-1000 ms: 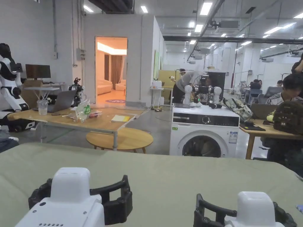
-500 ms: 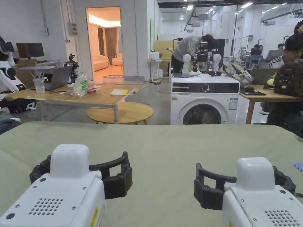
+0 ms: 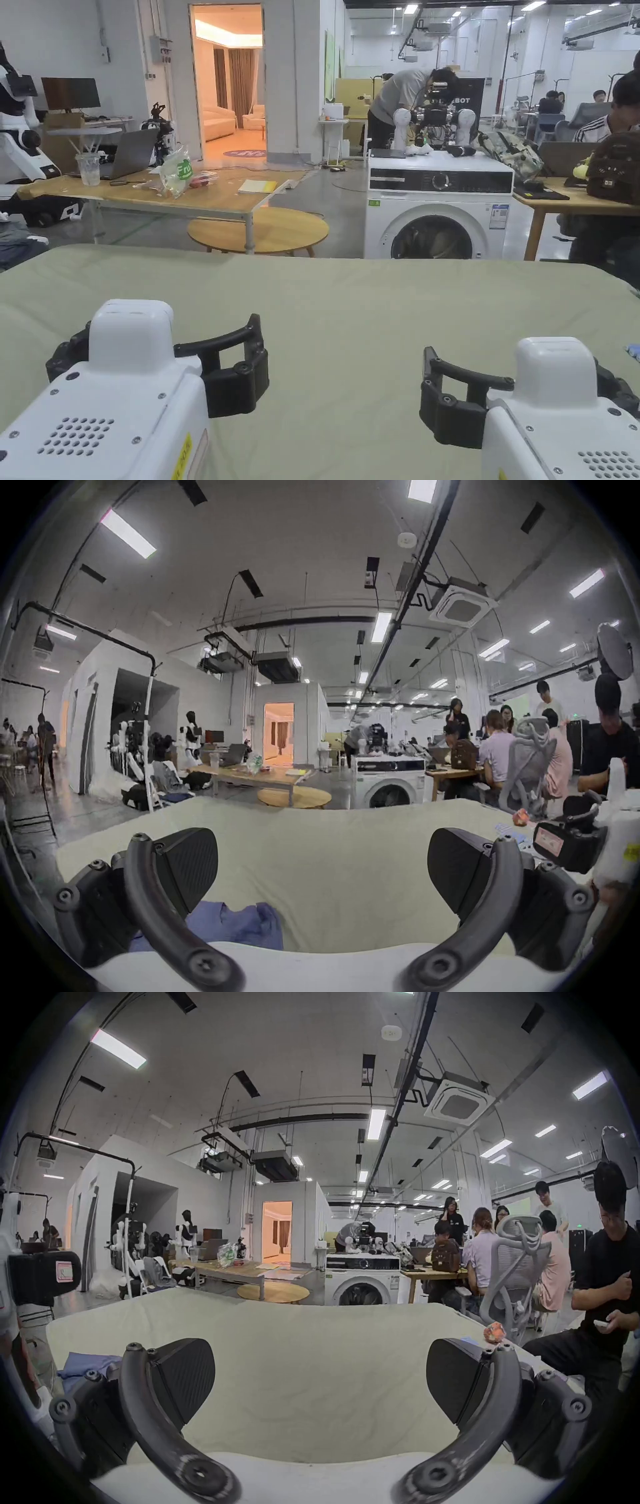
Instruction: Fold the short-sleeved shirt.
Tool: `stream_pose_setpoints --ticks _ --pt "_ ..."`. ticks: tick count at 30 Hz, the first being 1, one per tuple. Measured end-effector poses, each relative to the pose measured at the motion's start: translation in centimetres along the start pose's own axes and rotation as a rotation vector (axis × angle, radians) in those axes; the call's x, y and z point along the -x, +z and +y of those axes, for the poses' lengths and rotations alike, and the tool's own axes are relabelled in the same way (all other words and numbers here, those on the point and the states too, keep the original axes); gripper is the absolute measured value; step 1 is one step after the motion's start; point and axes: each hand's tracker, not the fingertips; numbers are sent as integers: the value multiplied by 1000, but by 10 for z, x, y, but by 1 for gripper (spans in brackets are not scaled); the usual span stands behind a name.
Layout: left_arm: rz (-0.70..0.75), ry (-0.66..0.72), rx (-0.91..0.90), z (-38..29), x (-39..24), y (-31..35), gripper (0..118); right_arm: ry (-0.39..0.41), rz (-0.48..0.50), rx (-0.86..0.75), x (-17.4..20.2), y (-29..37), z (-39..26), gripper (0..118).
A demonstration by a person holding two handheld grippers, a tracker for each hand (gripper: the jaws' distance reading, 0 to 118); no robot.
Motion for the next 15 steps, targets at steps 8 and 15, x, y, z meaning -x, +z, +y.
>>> stream_pose_setpoints --ticks 8,15 --pt "-35 1 -34 -2 2 4 118 7 12 12 -1 1 -3 118" --pt "-13 -62 -41 -6 -2 3 118 1 21 9 0 3 -3 118"
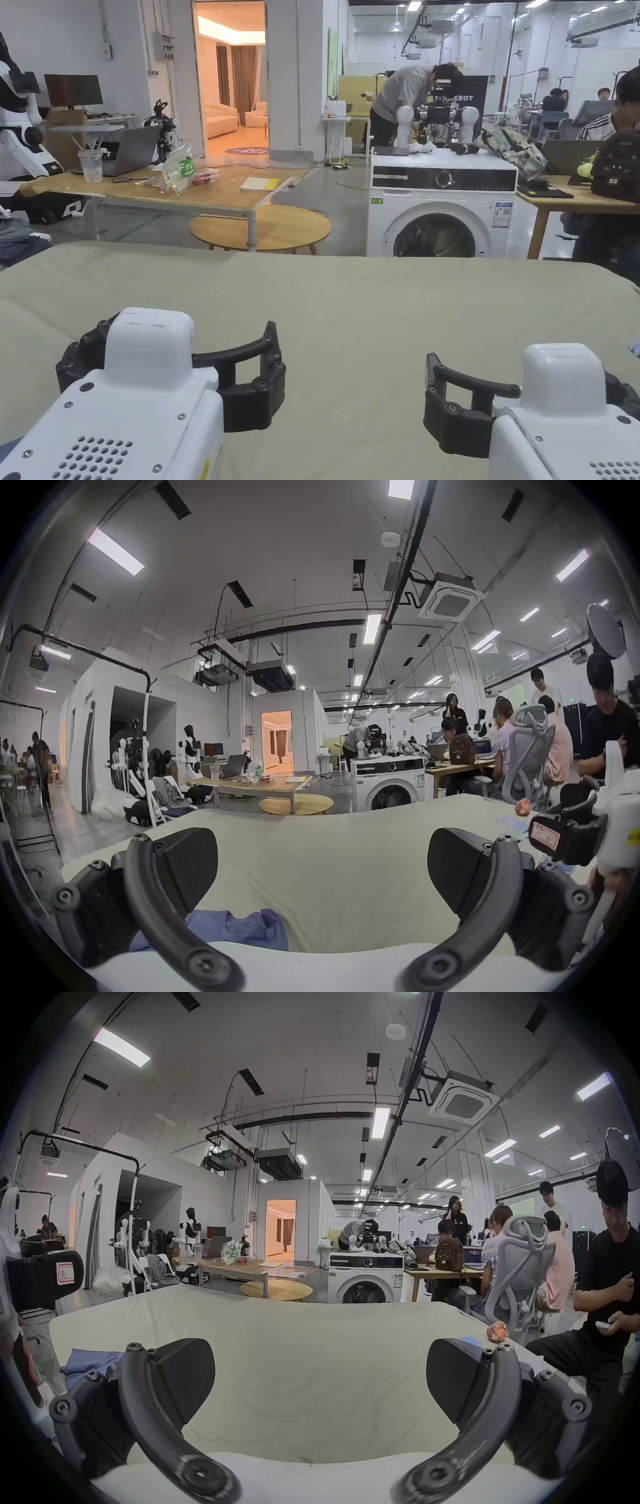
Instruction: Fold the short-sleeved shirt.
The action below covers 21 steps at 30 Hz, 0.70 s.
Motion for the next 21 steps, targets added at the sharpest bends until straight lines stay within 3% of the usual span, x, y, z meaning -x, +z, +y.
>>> stream_pose_setpoints --ticks 15,21 --pt "-41 4 13 -3 0 0 118 -50 25 1 -2 3 0 118" --pt "-44 7 0 -4 1 1 118 -20 17 -2 -1 4 -1 118"
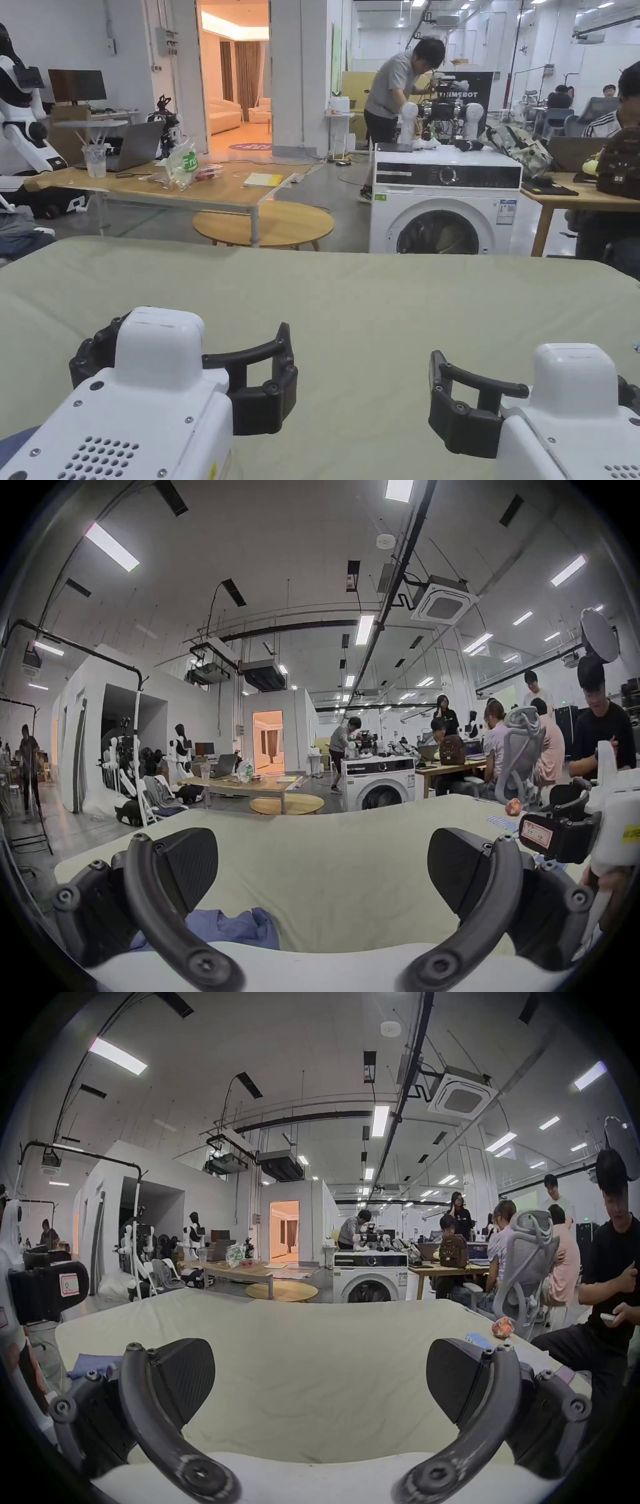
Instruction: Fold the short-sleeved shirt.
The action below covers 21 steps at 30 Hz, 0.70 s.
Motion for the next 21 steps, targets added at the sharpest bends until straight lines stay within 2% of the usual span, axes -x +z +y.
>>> stream_pose_setpoints --ticks 21 --pt "17 -15 -4 2 -6 3 118 -7 -3 -15 -2 3 1 118"
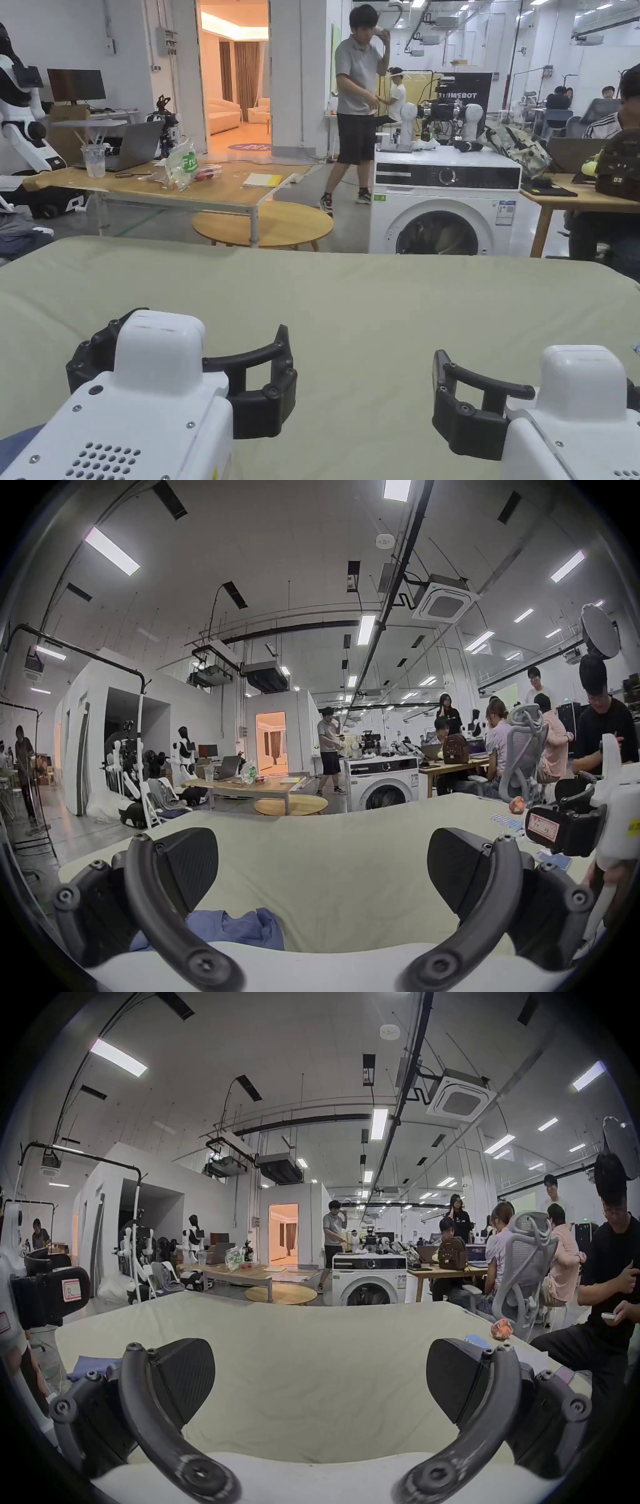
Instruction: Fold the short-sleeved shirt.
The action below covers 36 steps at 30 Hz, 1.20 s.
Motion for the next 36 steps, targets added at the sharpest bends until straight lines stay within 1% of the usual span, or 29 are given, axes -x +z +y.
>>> stream_pose_setpoints --ticks 3,4,5,7,8,9,11,12,13,14,15,17,19,22,25,27,29,32,36 --pt "10 -2 6 0 -1 0 118 2 -12 -6 0 1 0 117" --pt "5 -3 5 0 0 0 117 7 -11 -12 0 2 0 112" --pt "0 -2 2 0 0 1 114 9 -10 -14 0 2 0 106" --pt "1 0 -2 -2 3 1 90 11 -5 -11 -1 2 0 89" --pt "0 0 -1 -2 3 0 74 10 -2 -6 -1 2 0 80" --pt "1 0 3 -1 3 0 53 8 4 1 -1 1 0 65" --pt "-12 1 16 -2 4 -1 23 3 10 6 -2 1 -1 33" --pt "-16 1 21 -2 4 -2 6 1 9 9 -2 0 -2 17" --pt "-17 1 23 -3 3 -2 0 1 11 16 -2 0 -2 12" --pt "-15 0 23 -4 3 -1 0 -1 12 25 -2 -1 -3 8" --pt "-17 -2 24 -5 3 -1 0 -2 14 25 -2 -1 -4 0" --pt "18 -7 23 -6 1 -1 0 -10 12 33 -2 -1 -4 0" --pt "10 14 21 -7 6 -2 0 -11 14 39 -2 -2 -5 0" --pt "23 44 19 -7 12 -1 0 11 8 33 1 0 -6 0" --pt "54 34 20 -5 22 2 0 50 5 28 11 -3 -8 0" --pt "75 33 24 -5 33 4 0 48 26 30 22 -8 -9 0" --pt "111 46 31 -4 47 9 0 31 97 52 41 -16 -12 0" --pt "186 41 34 -4 66 21 0 42 157 66 73 -30 -16 0" --pt "271 27 58 -6 91 35 0 -2 304 84 109 -42 -20 0"
